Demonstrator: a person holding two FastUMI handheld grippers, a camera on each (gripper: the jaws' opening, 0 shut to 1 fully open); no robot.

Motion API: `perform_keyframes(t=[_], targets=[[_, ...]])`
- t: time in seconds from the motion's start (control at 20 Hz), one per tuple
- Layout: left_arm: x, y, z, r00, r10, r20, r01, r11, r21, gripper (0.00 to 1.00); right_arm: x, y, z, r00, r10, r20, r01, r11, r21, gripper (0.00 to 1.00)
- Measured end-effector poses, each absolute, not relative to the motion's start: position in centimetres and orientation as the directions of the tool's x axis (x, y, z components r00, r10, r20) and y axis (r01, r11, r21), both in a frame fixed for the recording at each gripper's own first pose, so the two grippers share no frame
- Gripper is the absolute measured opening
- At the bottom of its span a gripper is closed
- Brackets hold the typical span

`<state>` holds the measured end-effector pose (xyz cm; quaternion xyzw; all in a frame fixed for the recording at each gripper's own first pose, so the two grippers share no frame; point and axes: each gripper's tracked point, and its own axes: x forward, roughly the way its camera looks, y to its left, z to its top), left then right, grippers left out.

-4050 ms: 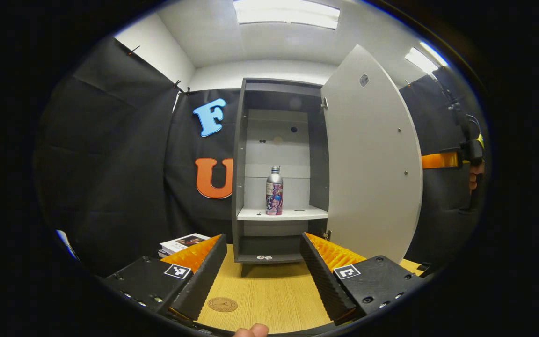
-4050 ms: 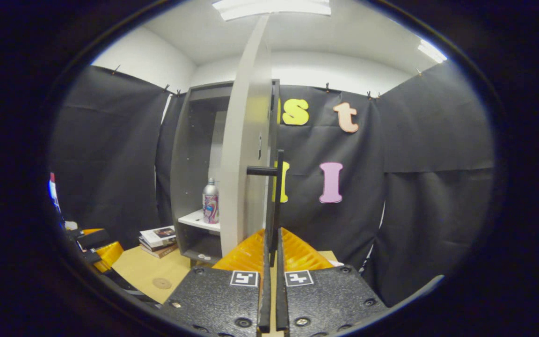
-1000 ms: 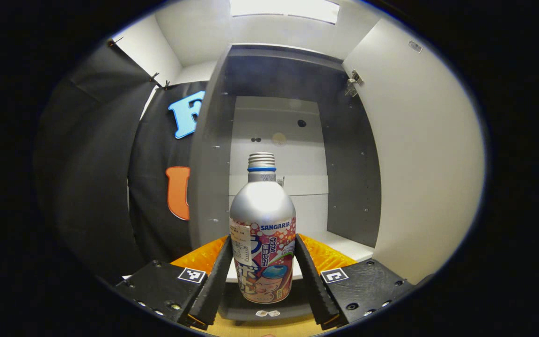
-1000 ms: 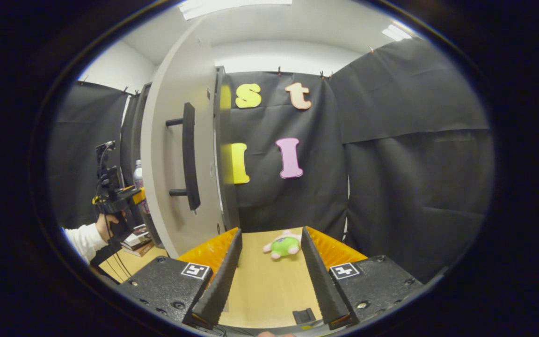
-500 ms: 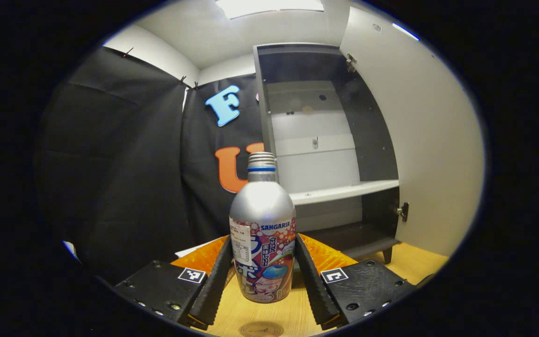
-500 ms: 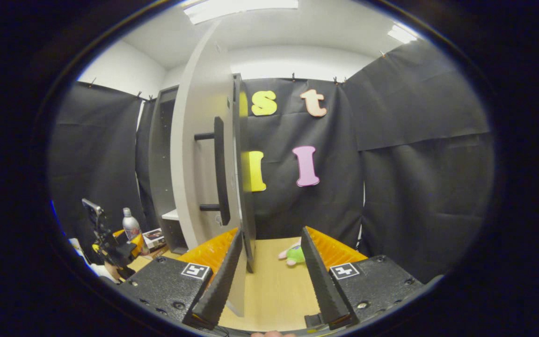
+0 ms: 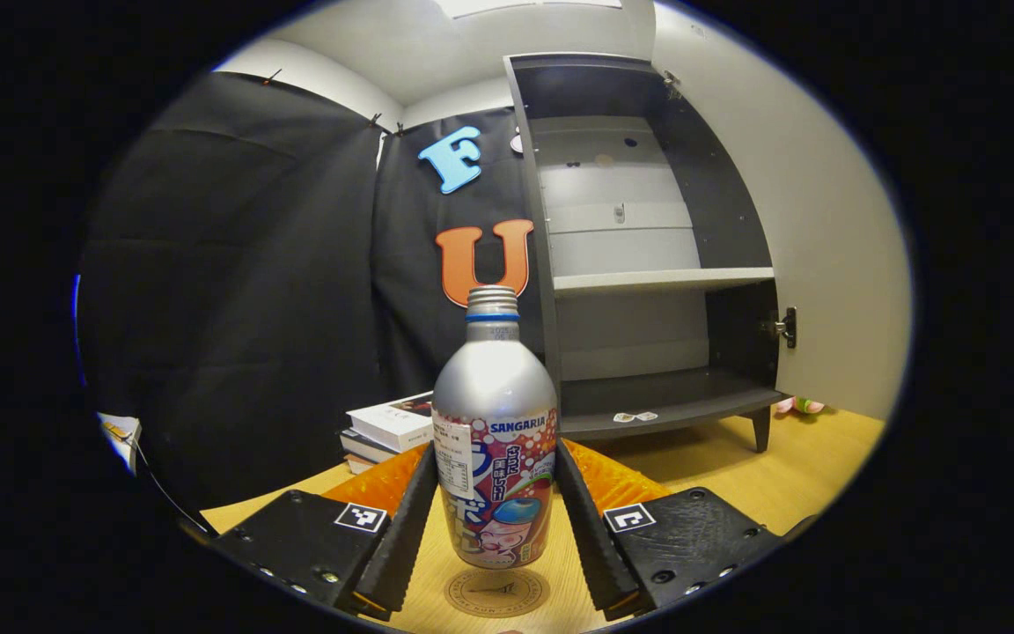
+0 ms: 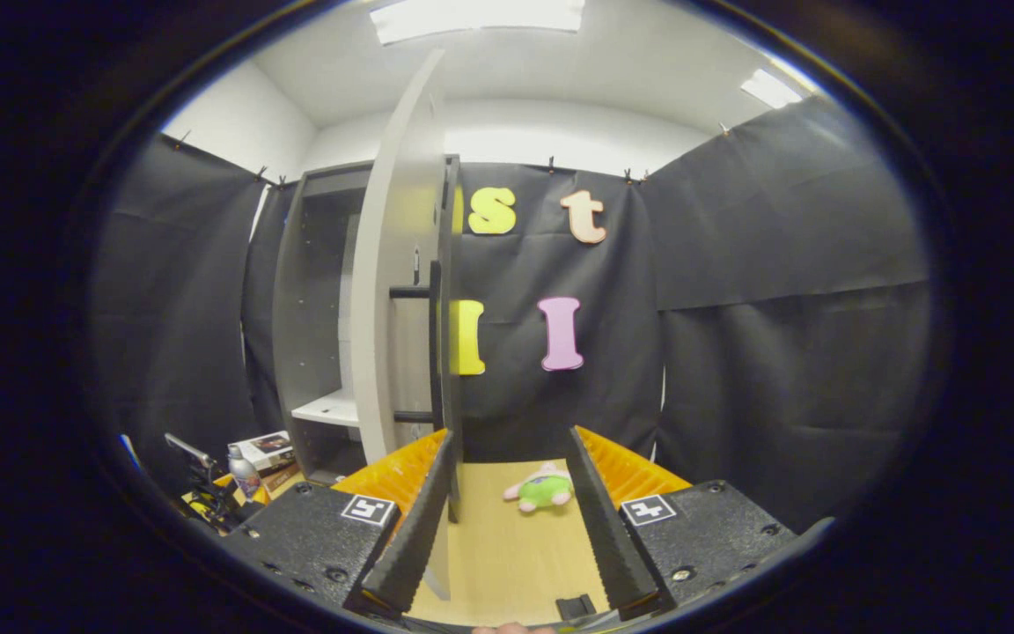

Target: Open the cabinet door with the right hand, grasp the bottle in the cabinet with the left hand and place it on the coaster, then close the cabinet door with the right hand.

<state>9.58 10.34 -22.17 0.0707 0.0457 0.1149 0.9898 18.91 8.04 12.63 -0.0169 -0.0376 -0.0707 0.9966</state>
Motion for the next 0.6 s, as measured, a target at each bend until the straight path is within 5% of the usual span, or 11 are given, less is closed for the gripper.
perform_keyframes(t=[0.6], targets=[[8.8, 11.3, -29.7, 0.945, 0.283, -0.163, -0.267, 0.957, 0.112, 0.75, 19.1, 7.0, 13.2, 0.976, -0.212, 0.056, 0.211, 0.977, 0.013, 0.79]])
